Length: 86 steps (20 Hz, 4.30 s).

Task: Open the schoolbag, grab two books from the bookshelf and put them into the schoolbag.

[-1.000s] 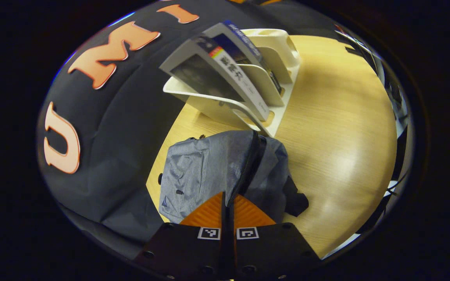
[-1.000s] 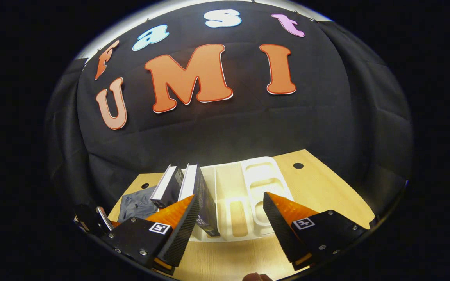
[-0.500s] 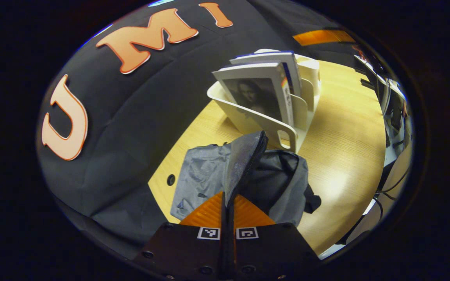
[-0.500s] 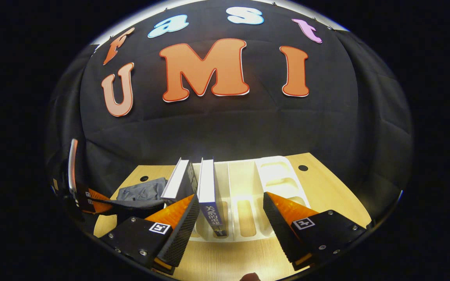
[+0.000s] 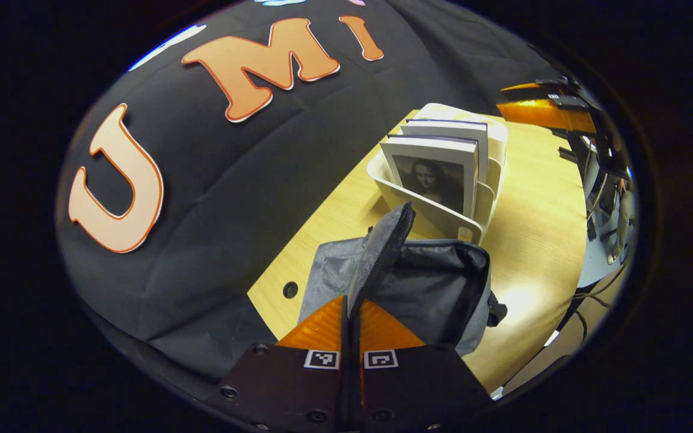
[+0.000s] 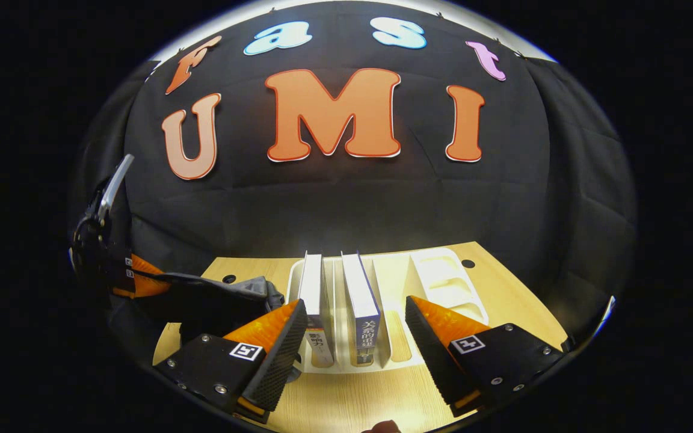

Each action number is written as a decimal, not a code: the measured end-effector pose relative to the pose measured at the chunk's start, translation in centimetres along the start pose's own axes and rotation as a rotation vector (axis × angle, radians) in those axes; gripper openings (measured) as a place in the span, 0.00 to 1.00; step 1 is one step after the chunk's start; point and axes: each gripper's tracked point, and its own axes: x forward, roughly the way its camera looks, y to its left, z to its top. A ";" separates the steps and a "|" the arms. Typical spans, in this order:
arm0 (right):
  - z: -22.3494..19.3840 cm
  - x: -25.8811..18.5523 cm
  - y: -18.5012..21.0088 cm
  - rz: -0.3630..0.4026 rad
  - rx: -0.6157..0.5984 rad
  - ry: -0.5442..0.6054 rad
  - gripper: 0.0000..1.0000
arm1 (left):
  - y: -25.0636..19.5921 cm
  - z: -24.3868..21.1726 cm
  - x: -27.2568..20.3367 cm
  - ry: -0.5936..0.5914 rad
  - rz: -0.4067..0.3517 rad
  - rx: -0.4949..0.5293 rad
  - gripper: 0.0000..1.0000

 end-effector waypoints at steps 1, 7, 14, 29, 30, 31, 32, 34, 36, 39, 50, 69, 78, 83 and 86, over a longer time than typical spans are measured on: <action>0.5 -0.4 0.4 -0.005 -0.001 -0.007 0.98 | 0.6 0.3 -0.2 -0.012 0.000 0.006 0.01; 3.4 -1.6 2.7 -0.025 -0.017 0.015 0.97 | 2.2 1.3 -0.7 -0.070 -0.045 0.005 0.01; 7.3 0.9 6.4 0.040 -0.056 0.212 0.98 | 3.3 1.8 0.0 -0.134 -0.053 0.023 0.01; -0.9 12.1 7.6 0.062 -0.148 0.873 0.99 | 4.2 0.7 2.4 -0.126 -0.073 -0.010 0.01; -1.6 12.5 7.7 0.063 -0.147 0.891 0.99 | 4.1 0.7 2.5 -0.123 -0.076 -0.016 0.01; -2.2 12.9 7.9 0.060 -0.146 0.906 0.99 | 4.0 0.6 2.6 -0.123 -0.079 -0.019 0.01; -2.7 13.3 7.9 0.058 -0.153 0.920 0.99 | 4.1 0.6 2.7 -0.121 -0.080 -0.020 0.01; -3.7 14.0 7.9 0.046 -0.163 0.948 0.99 | 4.3 0.4 2.9 -0.116 -0.077 -0.019 0.01; -4.8 14.8 8.0 0.039 -0.159 0.963 0.97 | 4.4 0.4 2.9 -0.112 -0.074 -0.017 0.01; -6.5 15.7 7.9 0.027 -0.125 0.994 0.88 | 4.5 0.4 2.8 -0.108 -0.076 -0.012 0.01; -4.5 13.7 9.0 0.026 -0.047 0.964 0.39 | 4.0 0.6 2.8 -0.111 -0.097 -0.017 0.01; 6.2 -8.9 7.8 0.122 0.368 0.498 0.37 | 3.7 0.2 2.6 -0.125 -0.181 0.034 0.01; -6.1 -2.4 13.8 0.320 0.811 0.499 0.37 | 3.5 1.5 2.1 -0.087 -0.194 0.048 0.01; -10.4 2.8 17.4 0.319 1.007 0.453 0.36 | 3.0 2.2 1.3 -0.077 -0.195 0.061 0.01; -12.1 5.7 19.1 0.275 1.041 0.405 0.37 | 2.4 2.9 0.8 -0.077 -0.213 0.069 0.01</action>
